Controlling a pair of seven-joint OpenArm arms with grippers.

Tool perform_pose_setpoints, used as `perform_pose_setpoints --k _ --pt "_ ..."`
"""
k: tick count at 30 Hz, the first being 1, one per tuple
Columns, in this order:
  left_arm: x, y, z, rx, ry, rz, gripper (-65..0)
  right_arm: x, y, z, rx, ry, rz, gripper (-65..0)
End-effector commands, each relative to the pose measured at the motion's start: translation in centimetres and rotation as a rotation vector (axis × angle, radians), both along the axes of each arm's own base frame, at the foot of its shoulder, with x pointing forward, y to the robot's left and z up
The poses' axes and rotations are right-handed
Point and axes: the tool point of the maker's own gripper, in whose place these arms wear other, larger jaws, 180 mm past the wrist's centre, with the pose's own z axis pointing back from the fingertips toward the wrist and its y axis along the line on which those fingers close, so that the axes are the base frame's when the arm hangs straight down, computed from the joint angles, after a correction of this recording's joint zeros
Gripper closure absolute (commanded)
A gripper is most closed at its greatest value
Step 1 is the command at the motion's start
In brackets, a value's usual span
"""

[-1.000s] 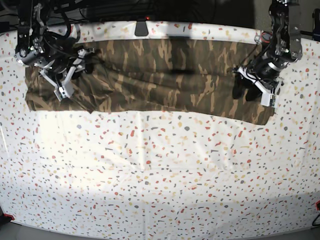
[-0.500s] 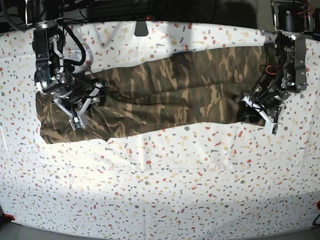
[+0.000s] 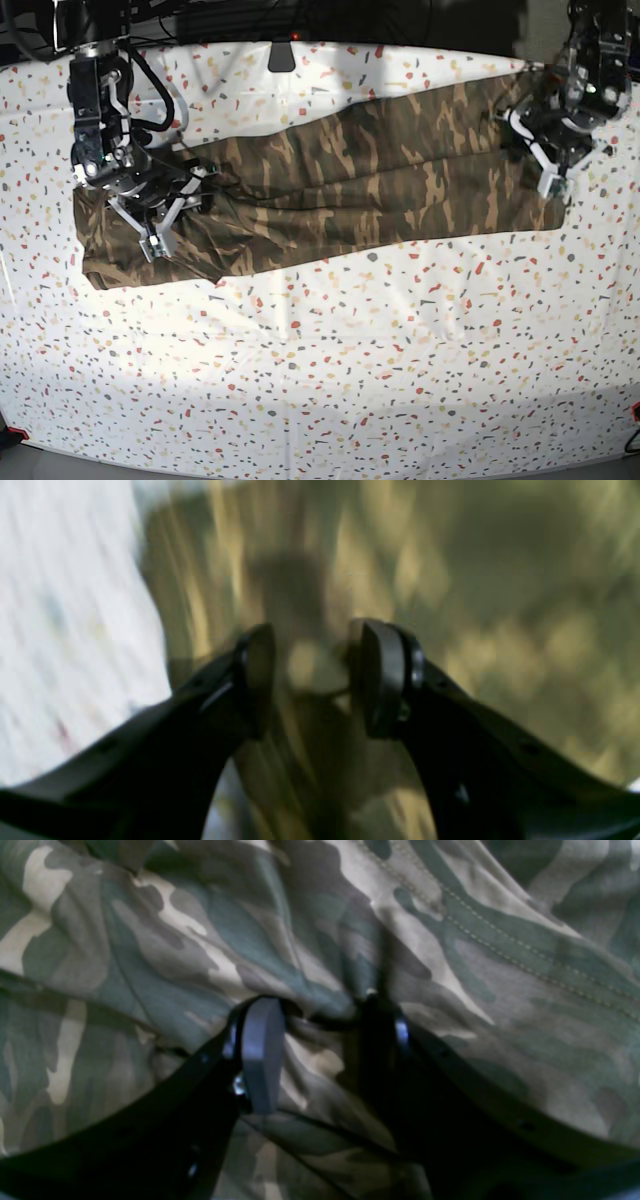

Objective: Fold the T-shirt properly
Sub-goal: 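Grasp the folded shirt's ends and pull them apart to flatten the strip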

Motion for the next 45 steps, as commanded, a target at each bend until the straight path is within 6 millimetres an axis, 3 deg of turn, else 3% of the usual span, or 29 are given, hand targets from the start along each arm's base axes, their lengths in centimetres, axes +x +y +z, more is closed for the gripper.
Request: perform_pose_setpoints --k 1,5,12,17,21,24,34,40,45 --pt "0.3 0.0 0.6 0.014 -0.032 -0.005 -27.5 -3.4 0.8 -2.4 -0.006 0.154 0.038 -27.6" --pt "-1.6 1.0 -0.4 0.102 -0.011 0.040 -27.5 -3.5 0.7 -2.4 -0.008 0.155 0.038 -27.6" --pt "-1.6 1.4 -0.5 0.121 -0.030 0.048 -27.5 -3.4 0.8 -2.4 -0.007 0.154 0.038 -27.6" --pt "0.0 1.1 2.0 0.121 -0.092 0.074 -27.5 -3.4 0.8 -2.4 -0.007 0.154 0.038 -27.6" --pt "1.1 -0.7 4.7 0.035 -0.159 0.073 -27.6 -3.4 0.9 -2.3 0.001 0.154 0.037 -27.6" --pt "1.2 -1.9 5.0 -0.048 -0.157 0.078 -27.6 -3.5 0.9 -2.3 0.003 0.156 0.037 -27.6" --pt "-2.1 -2.7 2.2 -0.061 -0.102 0.180 -27.6 -3.4 0.9 -2.3 0.003 0.155 0.037 -27.6" --pt "-3.9 -2.0 -4.5 -0.063 0.039 0.217 -27.5 -3.2 1.0 -2.1 0.007 0.144 0.037 -27.6" --pt "-1.8 -1.5 -8.2 -0.073 0.108 0.187 -27.5 -3.2 1.0 -2.1 0.009 0.143 0.035 -27.6"
